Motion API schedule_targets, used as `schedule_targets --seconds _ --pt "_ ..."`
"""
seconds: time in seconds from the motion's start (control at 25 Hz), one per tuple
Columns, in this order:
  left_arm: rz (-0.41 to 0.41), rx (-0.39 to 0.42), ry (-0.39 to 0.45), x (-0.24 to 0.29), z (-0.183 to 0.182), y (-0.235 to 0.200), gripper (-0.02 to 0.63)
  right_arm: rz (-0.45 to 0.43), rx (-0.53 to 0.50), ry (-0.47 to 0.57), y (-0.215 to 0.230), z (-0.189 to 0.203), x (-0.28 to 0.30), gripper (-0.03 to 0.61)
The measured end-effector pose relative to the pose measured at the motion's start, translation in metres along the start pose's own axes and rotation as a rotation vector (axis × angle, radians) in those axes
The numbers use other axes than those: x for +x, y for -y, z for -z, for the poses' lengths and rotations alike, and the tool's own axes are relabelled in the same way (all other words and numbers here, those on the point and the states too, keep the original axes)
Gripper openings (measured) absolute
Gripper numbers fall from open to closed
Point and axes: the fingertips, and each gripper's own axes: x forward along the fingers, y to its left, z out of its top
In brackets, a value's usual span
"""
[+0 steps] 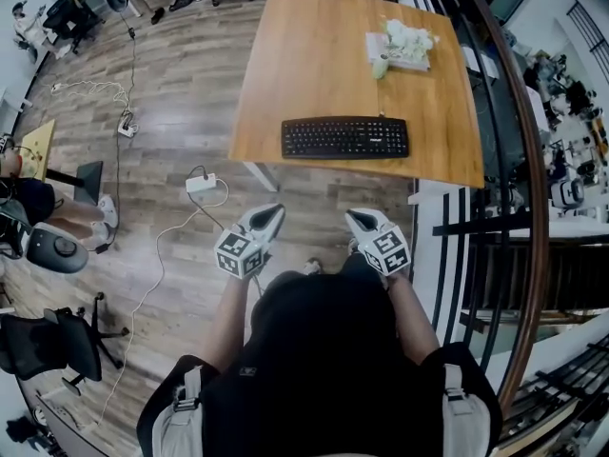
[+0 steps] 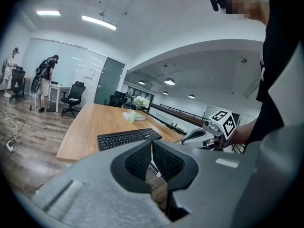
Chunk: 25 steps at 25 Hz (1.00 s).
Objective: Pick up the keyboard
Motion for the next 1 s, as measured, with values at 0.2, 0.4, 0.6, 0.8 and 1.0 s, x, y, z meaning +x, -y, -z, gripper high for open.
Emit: schedule_targets --seconds 0.2,0.4,0.6,0.8,1.0 --pt "-0.045 0.001 -0.004 -0.002 0.000 -0.010 0.017 -0.016 -0.006 0.020 0.009 -0.012 0.010 0.003" --pt "-0.082 -0.002 -0.004 0.008 -0.006 -0.012 0.017 -0.042 0.002 0.013 0.026 -0.012 0.009 0.003" --pt "-0.109 -0.005 -0.010 0.026 -0.013 -0.013 0.017 -0.058 0.021 0.015 0.053 -0.011 0.012 0.003" --pt "-0.149 -0.020 -0.019 0.040 -0.018 -0.014 0.017 -0.088 0.019 0.007 0.077 -0.015 0.016 0.003" --pt "-0.176 -0.033 -0.022 0.065 -0.025 -0.012 0.017 -0.123 0.013 0.009 0.104 -0.020 0.021 0.003"
